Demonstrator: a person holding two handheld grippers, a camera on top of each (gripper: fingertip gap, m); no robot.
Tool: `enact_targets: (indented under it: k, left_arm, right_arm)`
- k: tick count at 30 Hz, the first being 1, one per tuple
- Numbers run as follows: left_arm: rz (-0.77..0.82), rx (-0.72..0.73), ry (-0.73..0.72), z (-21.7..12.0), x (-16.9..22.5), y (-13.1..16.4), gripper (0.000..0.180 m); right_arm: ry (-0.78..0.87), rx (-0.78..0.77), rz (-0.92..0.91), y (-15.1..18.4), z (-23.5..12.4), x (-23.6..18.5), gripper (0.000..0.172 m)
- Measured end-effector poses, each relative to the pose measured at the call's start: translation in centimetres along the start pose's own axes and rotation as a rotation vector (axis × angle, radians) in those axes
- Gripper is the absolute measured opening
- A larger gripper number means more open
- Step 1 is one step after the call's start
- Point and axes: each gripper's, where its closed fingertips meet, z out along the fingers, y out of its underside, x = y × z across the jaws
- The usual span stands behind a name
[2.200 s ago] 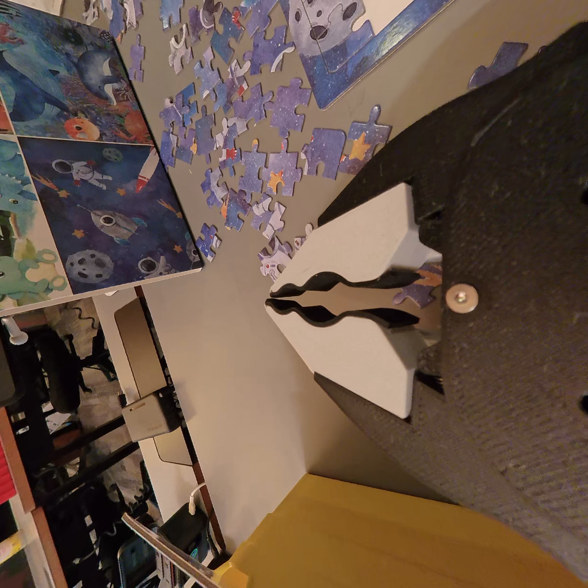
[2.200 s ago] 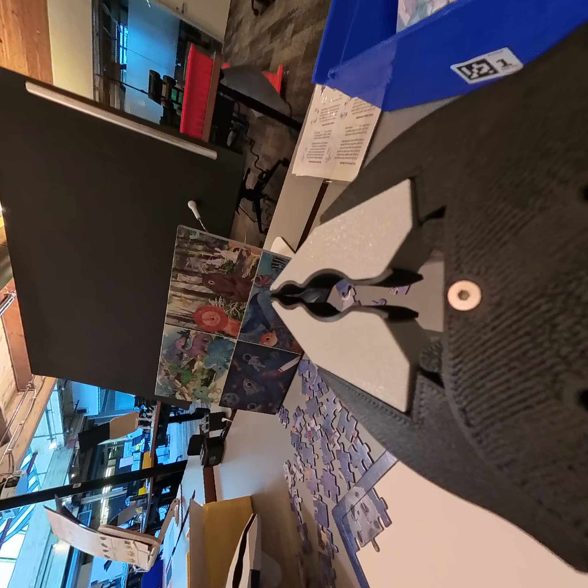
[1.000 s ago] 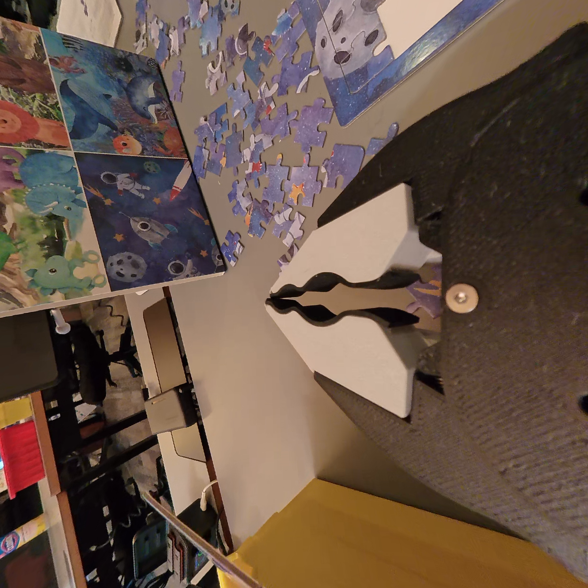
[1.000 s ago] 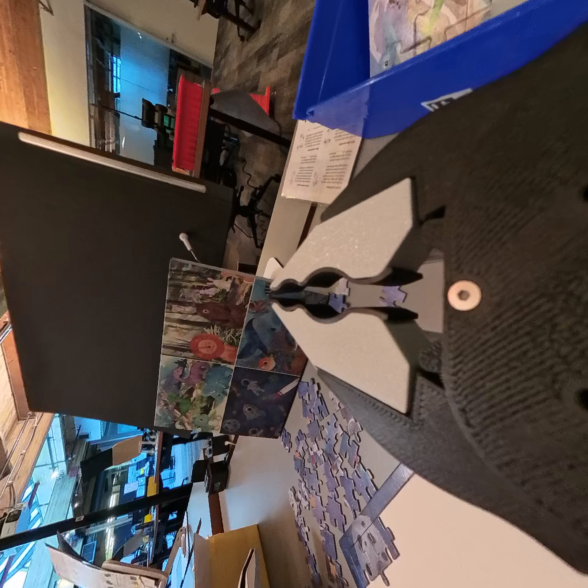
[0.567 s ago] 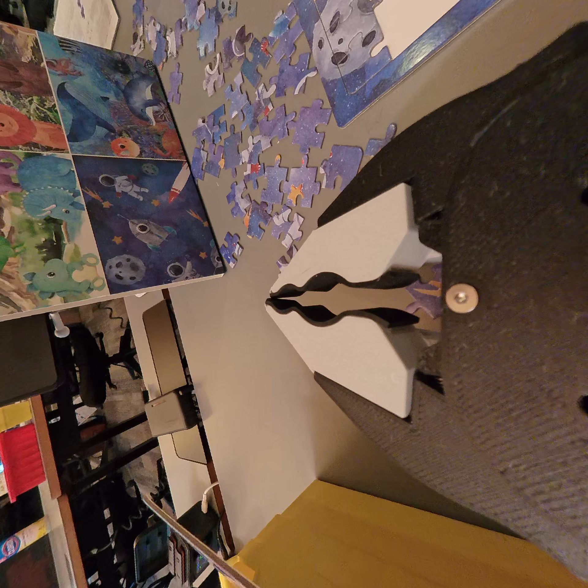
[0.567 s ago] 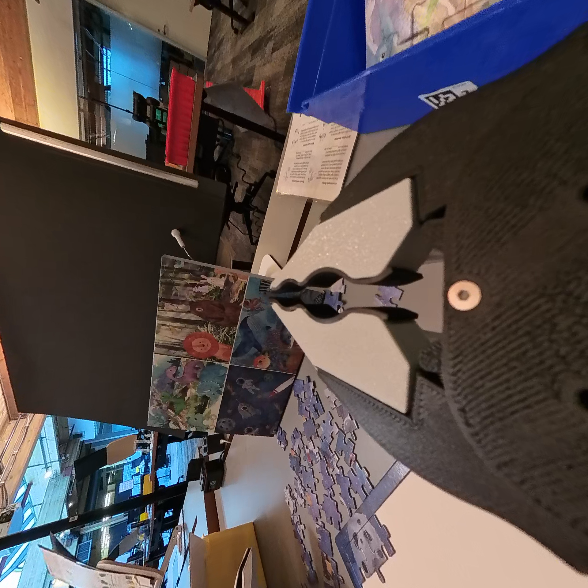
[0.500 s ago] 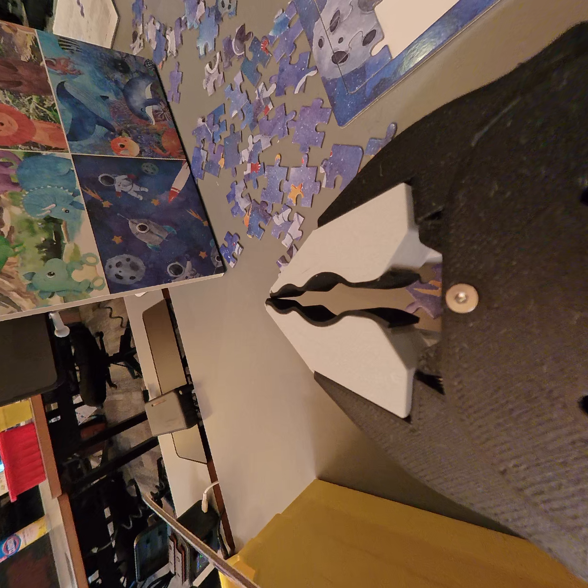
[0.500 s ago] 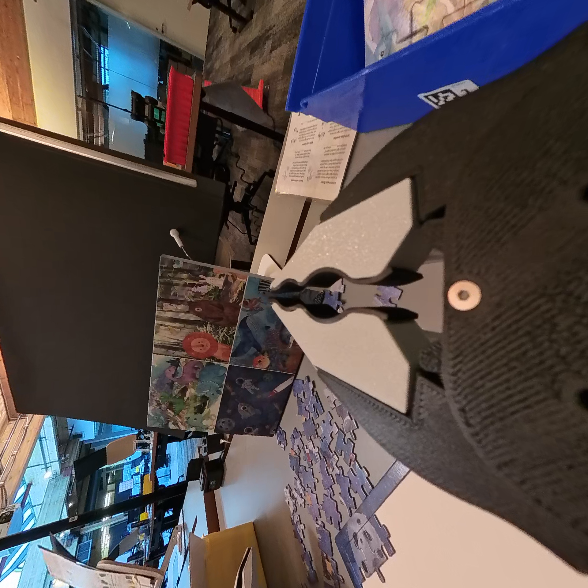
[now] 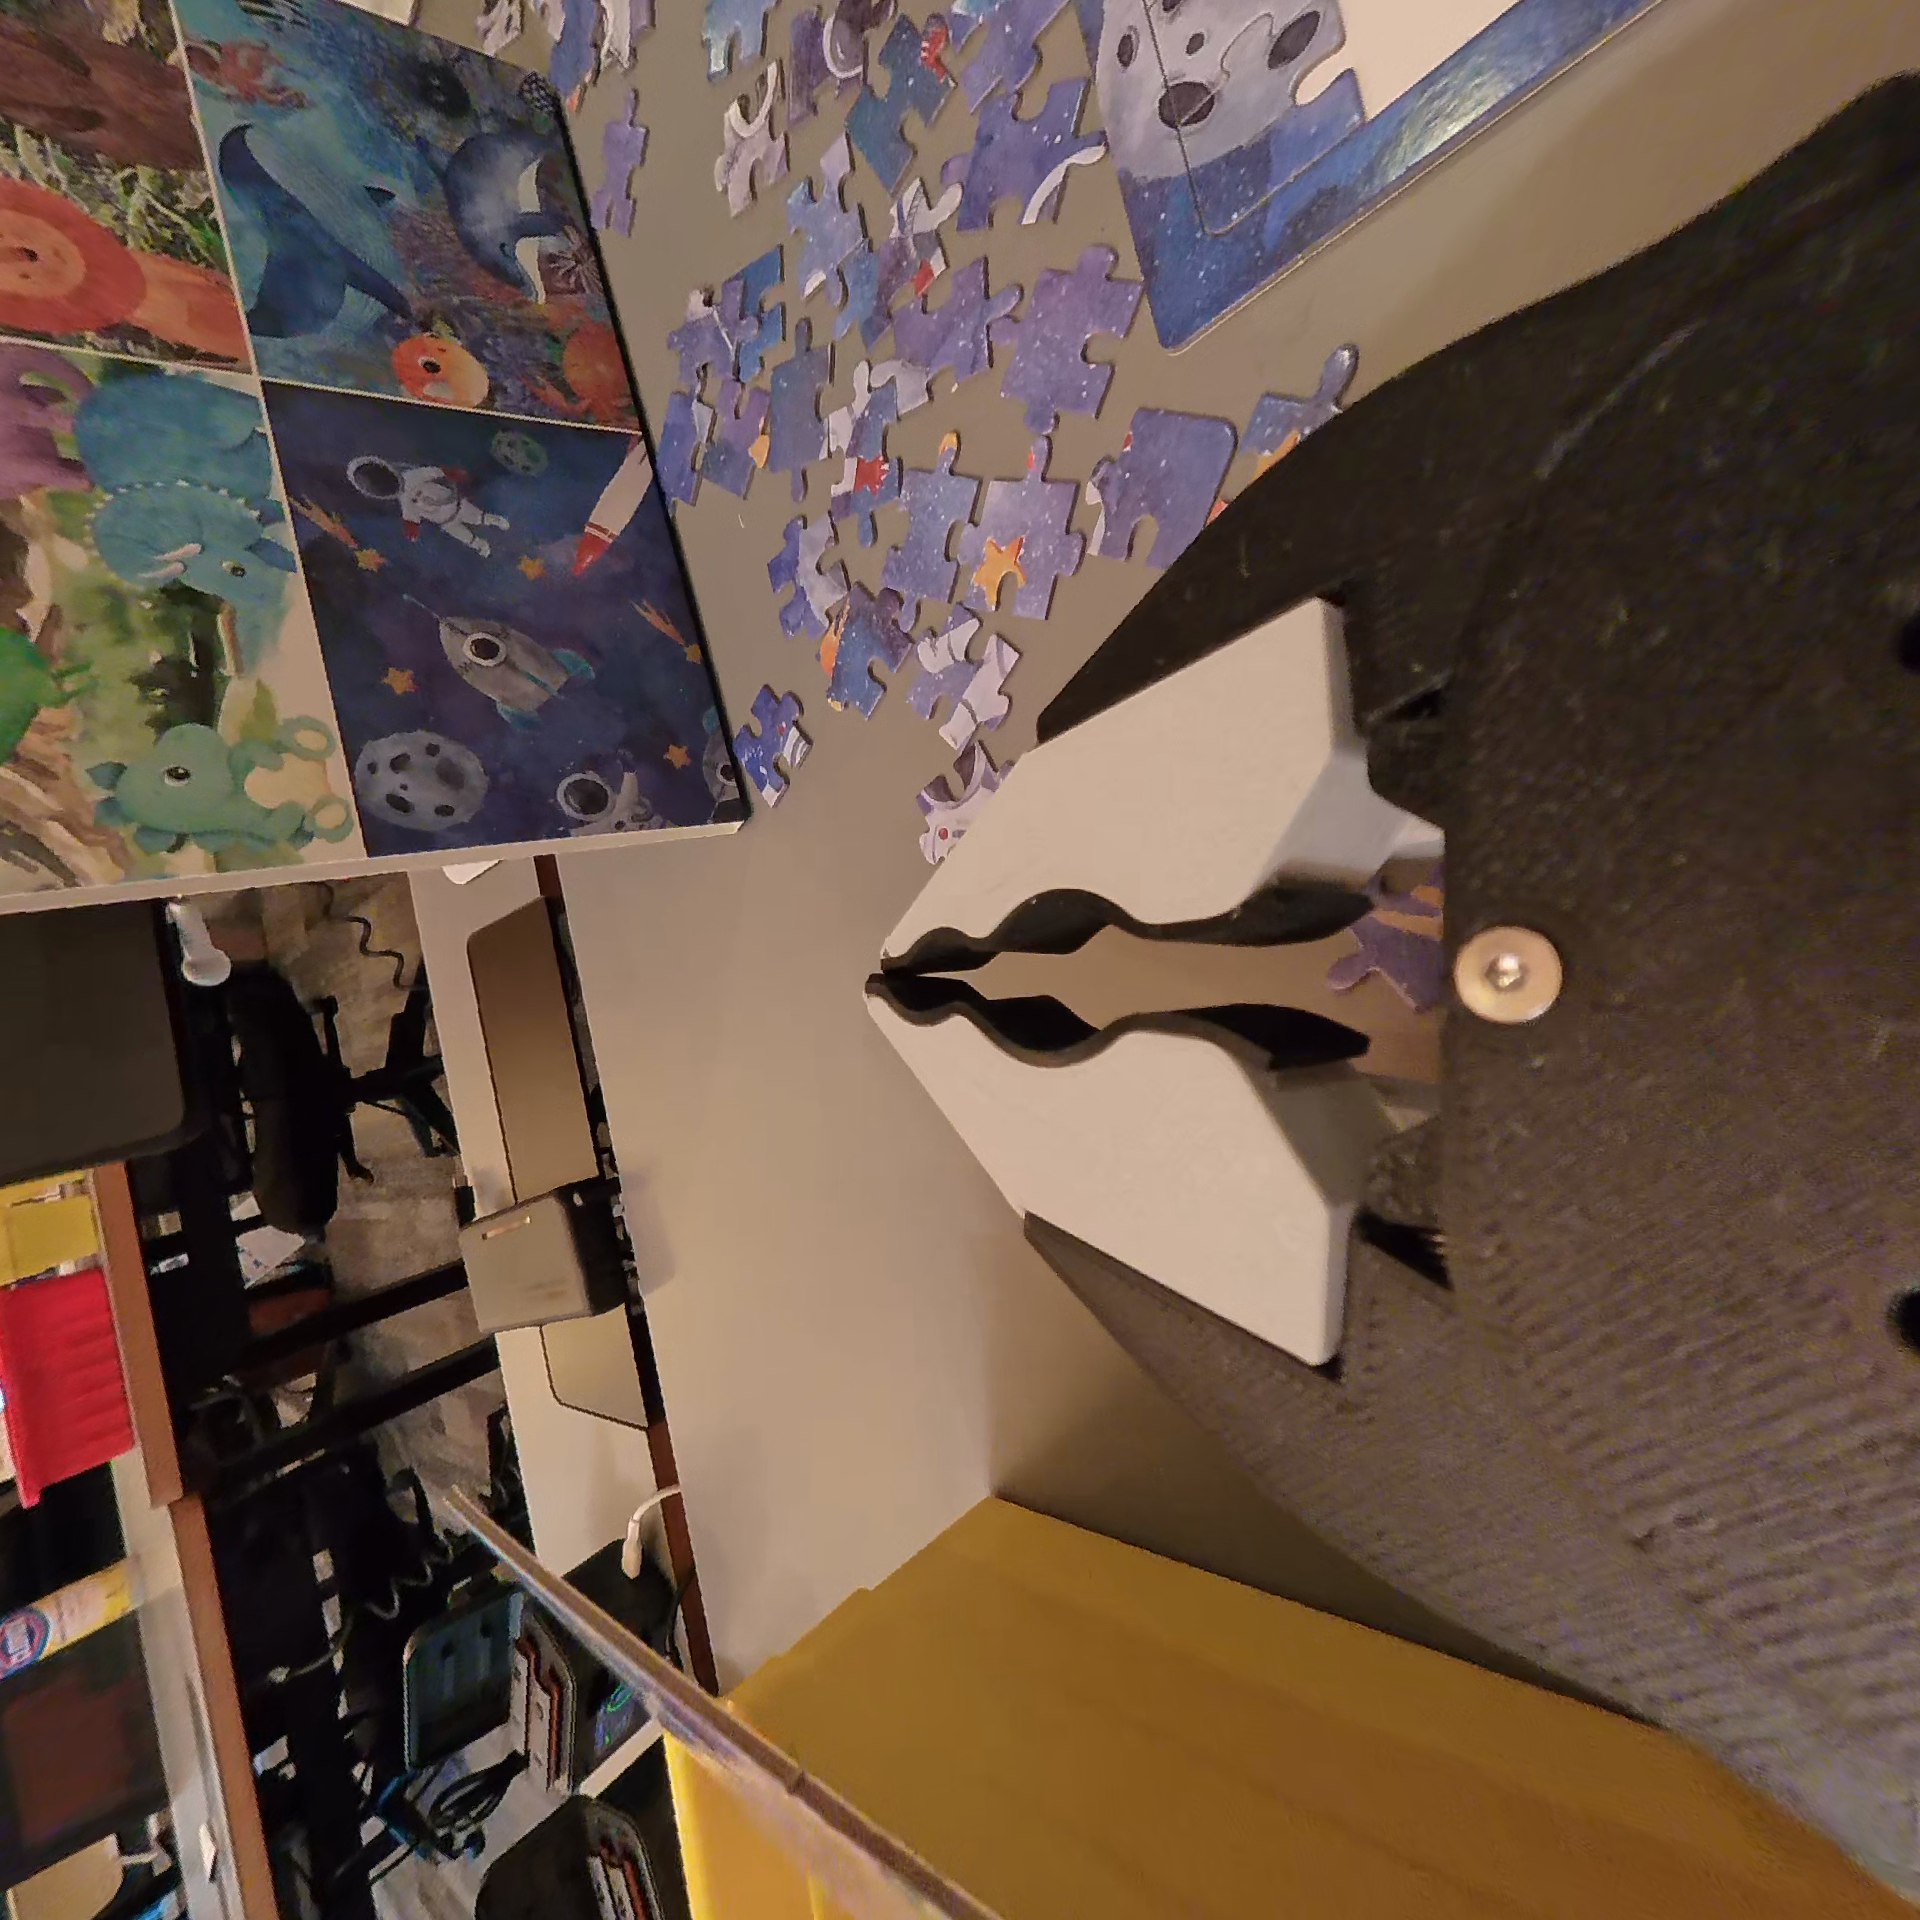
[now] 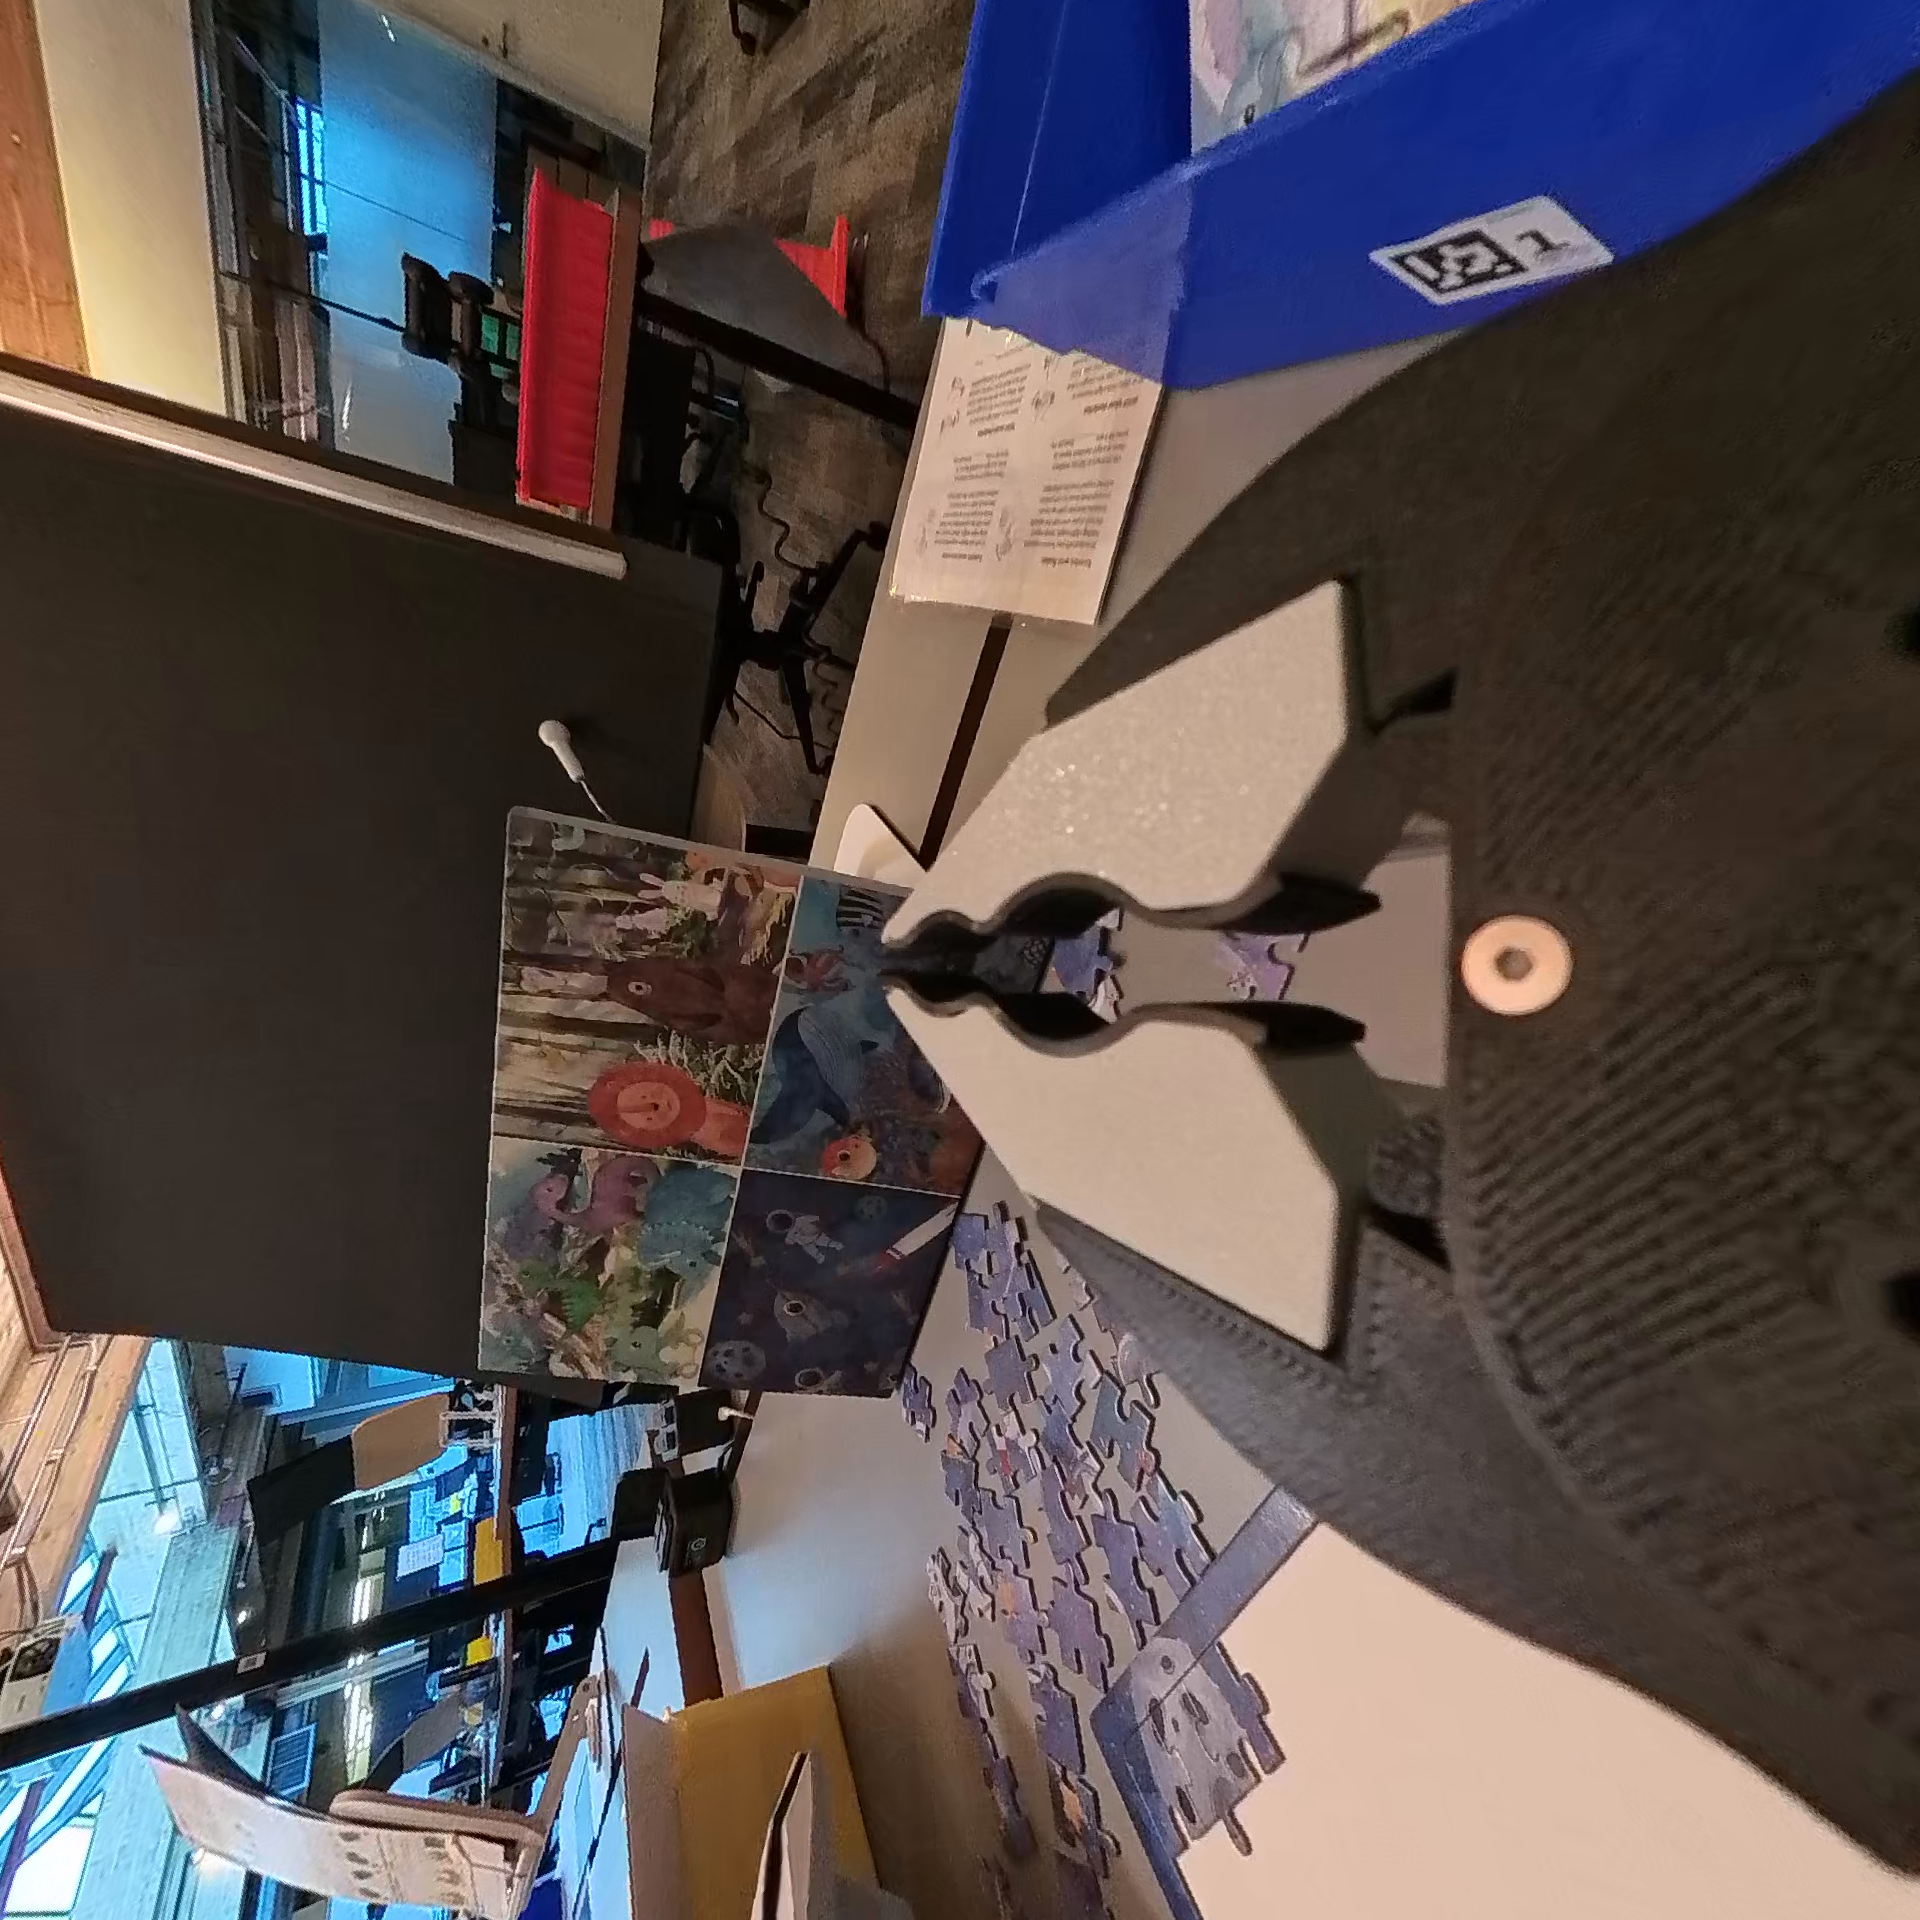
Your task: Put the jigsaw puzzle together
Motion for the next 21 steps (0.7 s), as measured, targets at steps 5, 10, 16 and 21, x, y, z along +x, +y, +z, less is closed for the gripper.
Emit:
enact_targets:
  k: [5, 10, 16, 21]
  left_arm:
    - [-0.005, 0.003, -0.004, -0.07, -0.13, -0.05, 0.0]
    - [-0.001, 0.004, -0.003, -0.07, -0.09, -0.05, 0.0]
    - [0.004, 0.006, -0.001, -0.07, -0.03, -0.05, 0.0]
    - [0.029, 0.009, 0.0, 0.0, 0.2, -0.06, 0.0]
  right_arm:
    - [-0.002, -0.007, 0.011, 0.31, 0.1, 0.09, 0.0]
    - [-0.006, -0.016, 0.004, 0.52, 0.22, -0.09, 0.0]
    - [-0.003, -0.012, 0.003, 0.4, 0.15, -0.03, 0.0]
    - [0.001, -0.01, 0.006, 0.35, 0.11, 0.08, 0.0]
